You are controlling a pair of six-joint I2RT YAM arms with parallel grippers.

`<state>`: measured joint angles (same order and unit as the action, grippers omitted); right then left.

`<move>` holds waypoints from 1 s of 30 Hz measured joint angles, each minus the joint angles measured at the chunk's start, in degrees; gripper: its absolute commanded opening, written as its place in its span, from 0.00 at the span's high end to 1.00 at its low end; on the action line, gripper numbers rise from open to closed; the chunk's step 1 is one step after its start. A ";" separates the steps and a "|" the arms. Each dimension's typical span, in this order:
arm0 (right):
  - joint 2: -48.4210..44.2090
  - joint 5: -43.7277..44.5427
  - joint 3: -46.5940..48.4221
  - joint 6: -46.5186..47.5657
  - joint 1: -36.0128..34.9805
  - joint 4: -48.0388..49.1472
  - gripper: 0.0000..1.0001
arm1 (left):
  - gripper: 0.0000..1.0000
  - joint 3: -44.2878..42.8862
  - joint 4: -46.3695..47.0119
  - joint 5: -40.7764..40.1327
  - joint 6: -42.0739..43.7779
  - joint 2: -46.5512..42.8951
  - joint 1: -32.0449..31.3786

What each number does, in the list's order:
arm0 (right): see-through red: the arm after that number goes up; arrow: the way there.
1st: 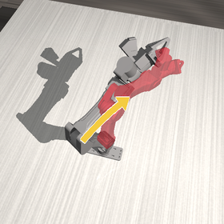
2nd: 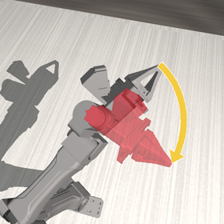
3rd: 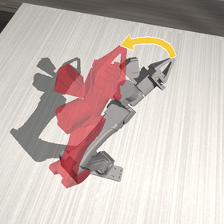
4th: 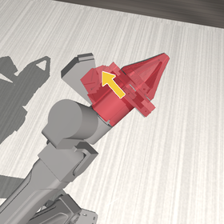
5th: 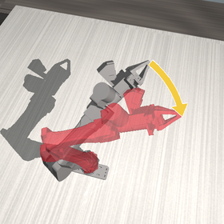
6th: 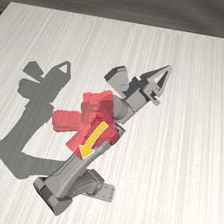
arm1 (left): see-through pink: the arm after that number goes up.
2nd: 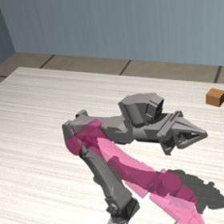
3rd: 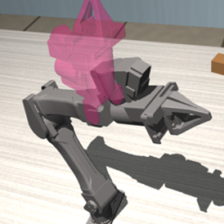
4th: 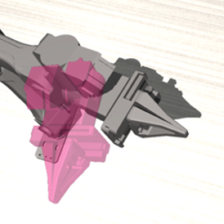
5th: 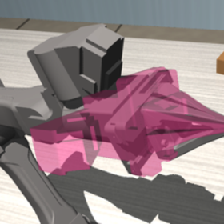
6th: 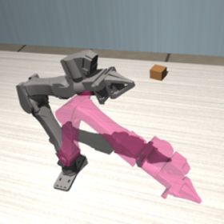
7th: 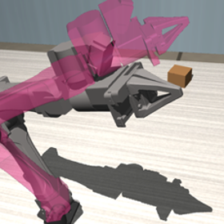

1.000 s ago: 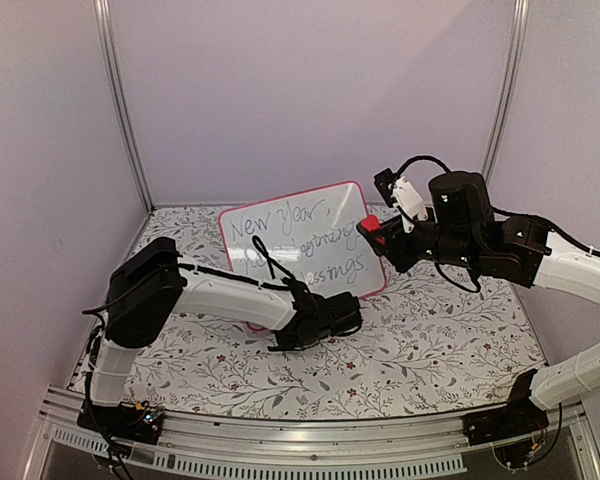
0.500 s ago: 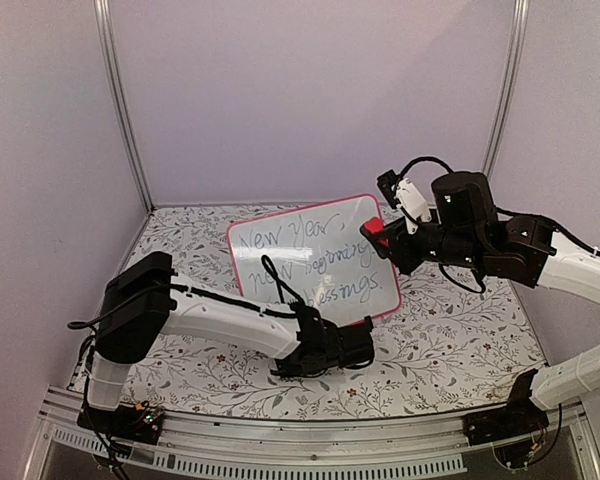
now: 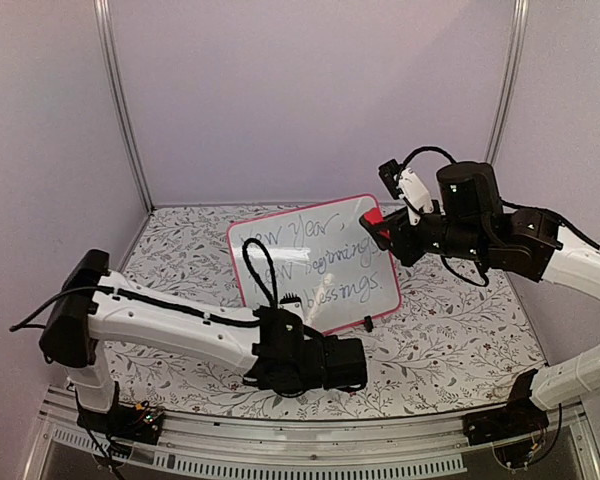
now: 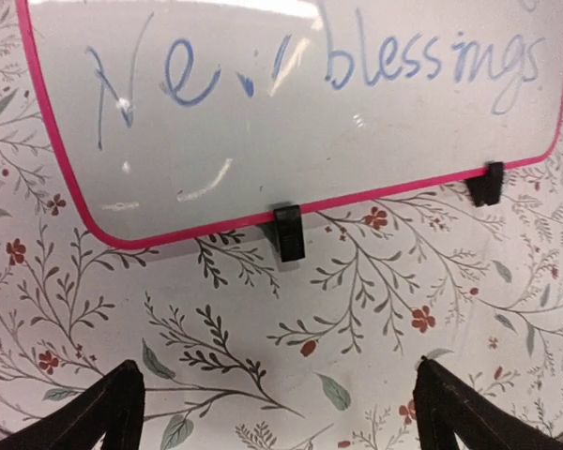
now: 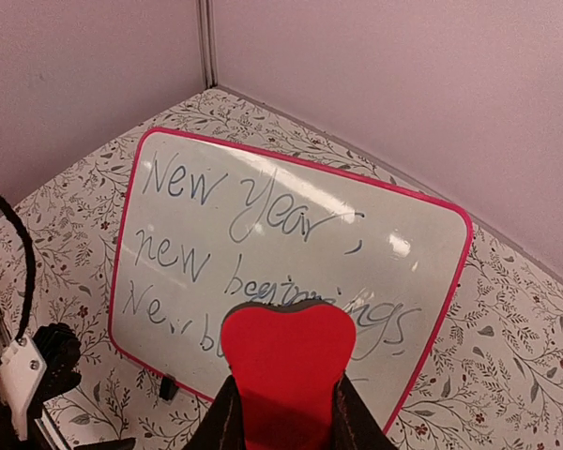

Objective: Erase the whiteboard
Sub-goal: Hold the whiteboard at the center of the board.

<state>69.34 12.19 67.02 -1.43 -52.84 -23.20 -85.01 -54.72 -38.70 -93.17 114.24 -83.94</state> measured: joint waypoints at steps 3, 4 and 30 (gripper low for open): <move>-0.07 -0.52 0.20 0.20 0.00 0.00 0.88 | 0.00 1.62 -0.87 -2.64 4.96 -10.80 -1.11; -0.09 -0.61 0.20 0.22 0.00 0.00 0.88 | 0.00 1.99 -0.90 -2.95 7.45 -15.32 -0.83; 6.27 -6.14 4.15 3.78 -2.05 0.52 0.90 | 0.01 4.50 29.97 56.48 79.60 -34.36 59.21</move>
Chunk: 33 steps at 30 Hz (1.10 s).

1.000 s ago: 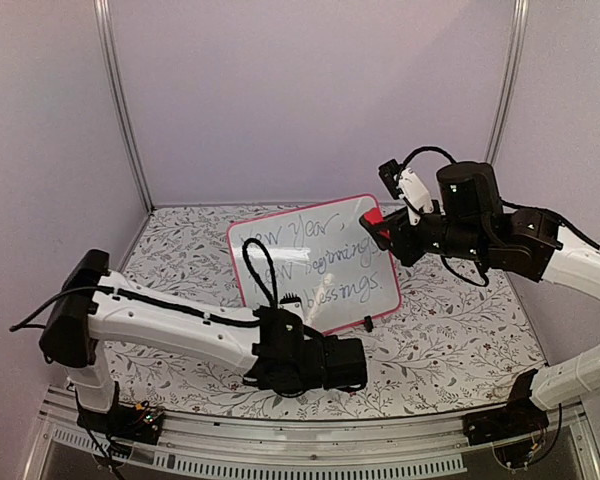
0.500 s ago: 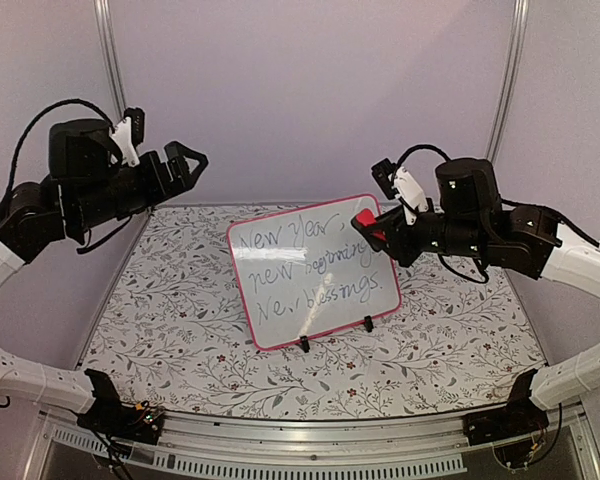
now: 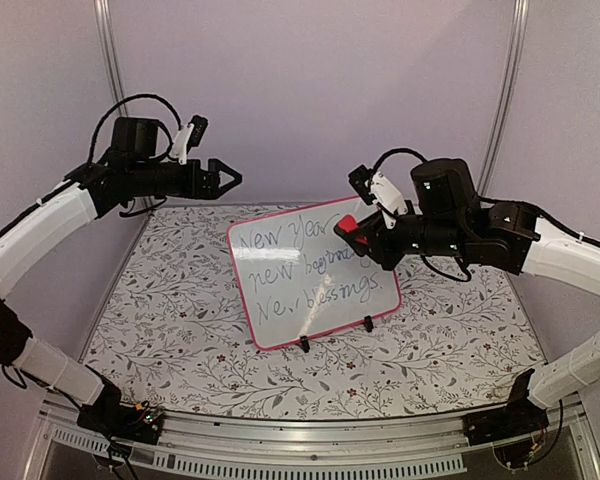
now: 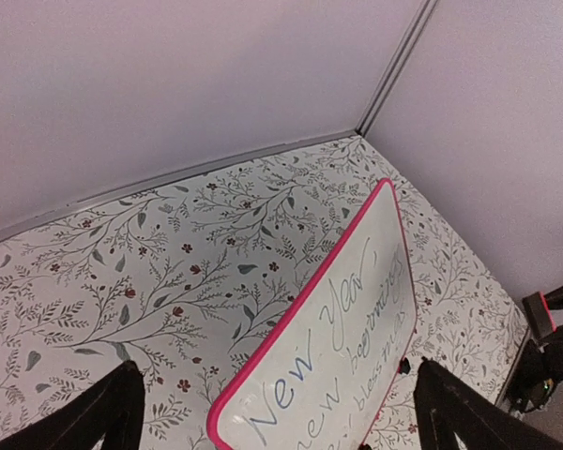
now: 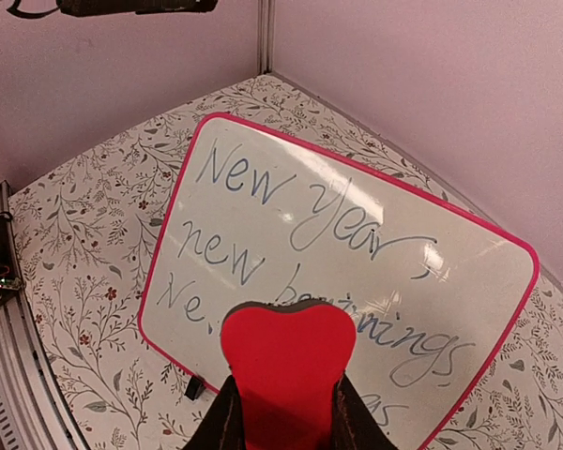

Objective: Erase the whiteboard
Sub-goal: Hold the whiteboard at the center of the board.

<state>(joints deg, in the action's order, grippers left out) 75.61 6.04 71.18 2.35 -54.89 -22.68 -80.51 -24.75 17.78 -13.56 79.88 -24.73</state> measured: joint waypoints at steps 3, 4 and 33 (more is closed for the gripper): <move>0.48 -0.31 0.57 0.07 -0.31 0.02 0.90 | 0.06 3.96 3.85 7.21 1.88 1.03 3.43; 0.61 -0.42 0.70 0.04 -0.44 0.04 0.89 | 0.09 5.29 5.29 10.08 2.38 1.90 4.81; 9.60 -0.35 6.16 0.02 -3.28 -0.17 0.91 | 0.49 13.46 26.05 35.67 -6.27 16.70 9.90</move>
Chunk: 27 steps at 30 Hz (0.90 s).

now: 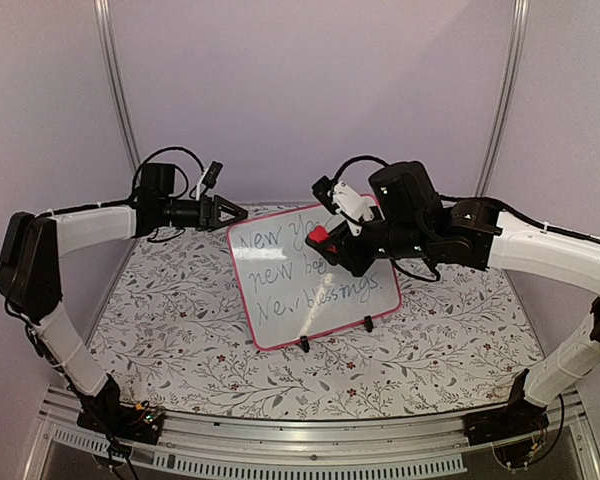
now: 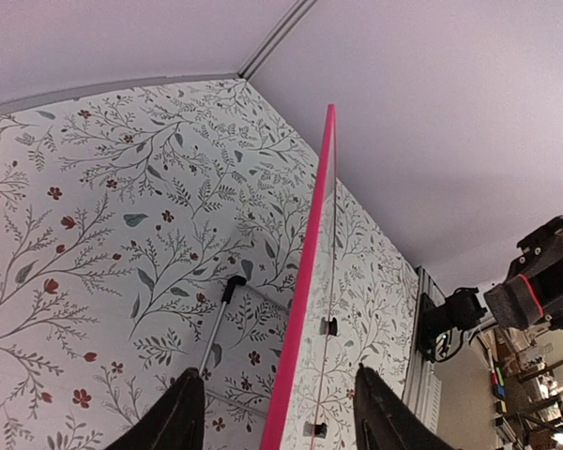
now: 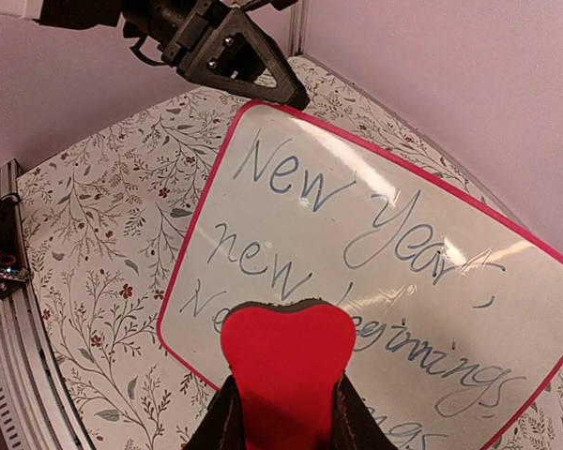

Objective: Erase the whiteboard
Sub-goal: Hold the whiteboard at the center of the board, then erase the whiteboard at the center of the board.

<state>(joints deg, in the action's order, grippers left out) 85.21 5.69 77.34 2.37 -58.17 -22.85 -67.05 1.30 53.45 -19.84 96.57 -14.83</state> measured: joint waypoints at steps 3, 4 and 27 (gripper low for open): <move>0.04 0.02 0.13 -0.02 -0.35 0.02 0.91 | 0.52 0.39 0.55 0.17 -0.17 0.00 -1.14; 0.04 0.04 0.15 -0.02 -0.44 0.02 0.91 | 0.53 0.42 0.57 0.17 -0.20 0.00 -1.29; 13.99 6.80 12.72 -4.24 -3.28 -0.63 0.91 | 1.00 4.35 6.36 -1.97 -3.48 -2.89 -6.16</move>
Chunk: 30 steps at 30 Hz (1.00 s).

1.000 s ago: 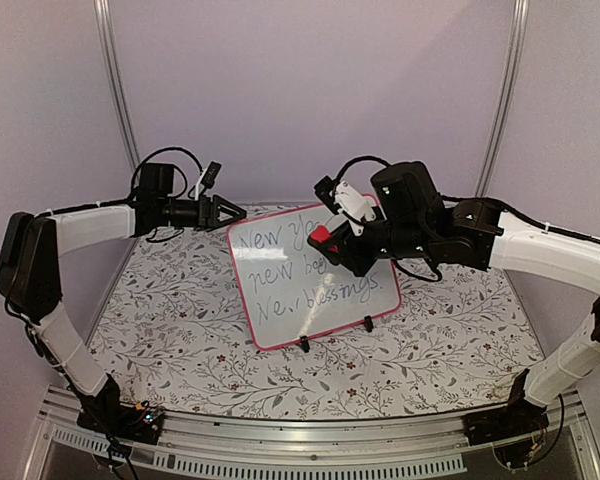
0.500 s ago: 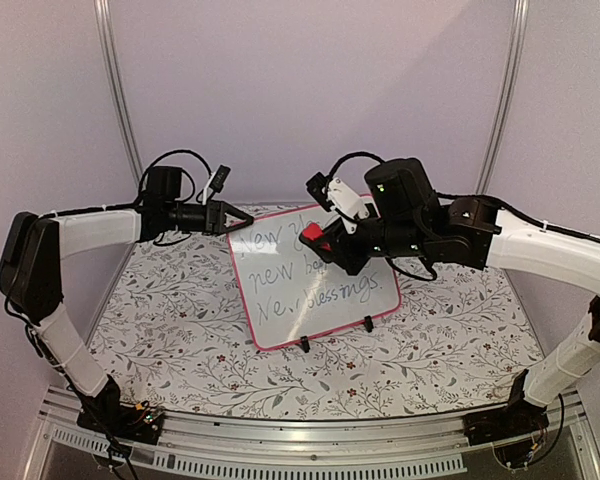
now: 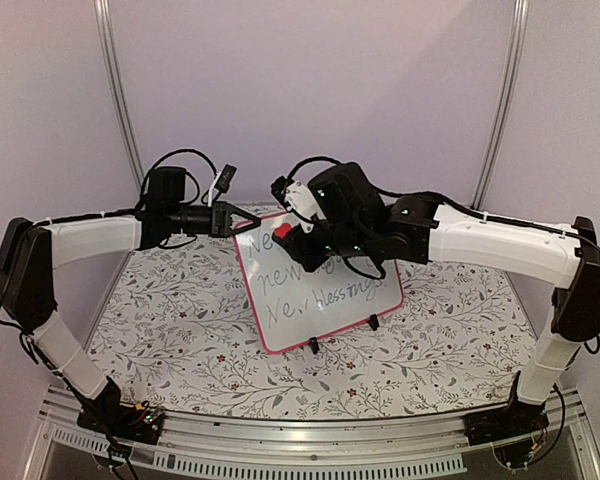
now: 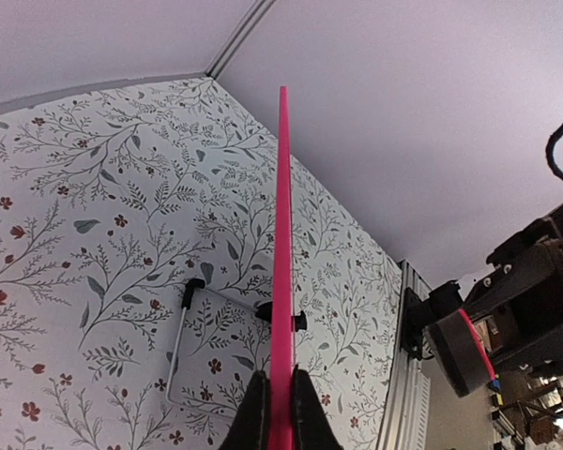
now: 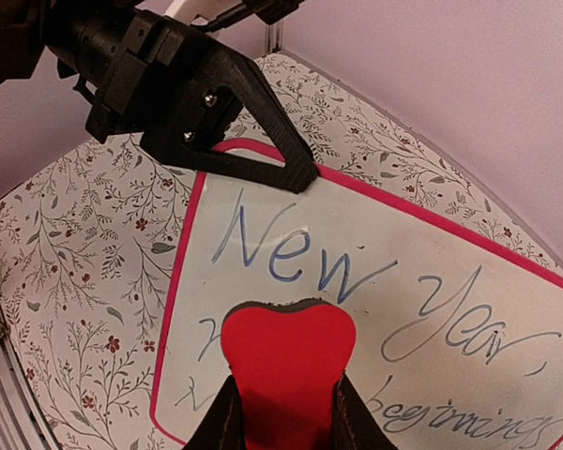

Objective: Erase the whiteboard
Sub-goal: Erase the whiteboard at the center of the board.

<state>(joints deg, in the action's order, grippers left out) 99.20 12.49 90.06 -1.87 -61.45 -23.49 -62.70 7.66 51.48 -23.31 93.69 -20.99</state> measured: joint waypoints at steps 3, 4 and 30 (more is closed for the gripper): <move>3.78 2.67 3.89 -0.85 -1.29 -0.24 1.00 | 1.00 1.16 1.33 -1.70 -0.94 -1.20 -0.87; 4.72 3.54 4.90 -1.14 -1.66 -0.50 1.00 | 1.00 1.86 2.05 -2.47 -1.42 -1.66 -1.16; 15.63 10.29 14.47 -6.71 -3.80 0.00 1.00 | 1.00 5.51 7.02 -7.04 -4.83 -3.82 -2.62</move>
<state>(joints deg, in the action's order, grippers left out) 114.83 22.79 104.53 -8.58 -65.25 -23.49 -57.19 14.68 44.45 -28.14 89.86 -23.62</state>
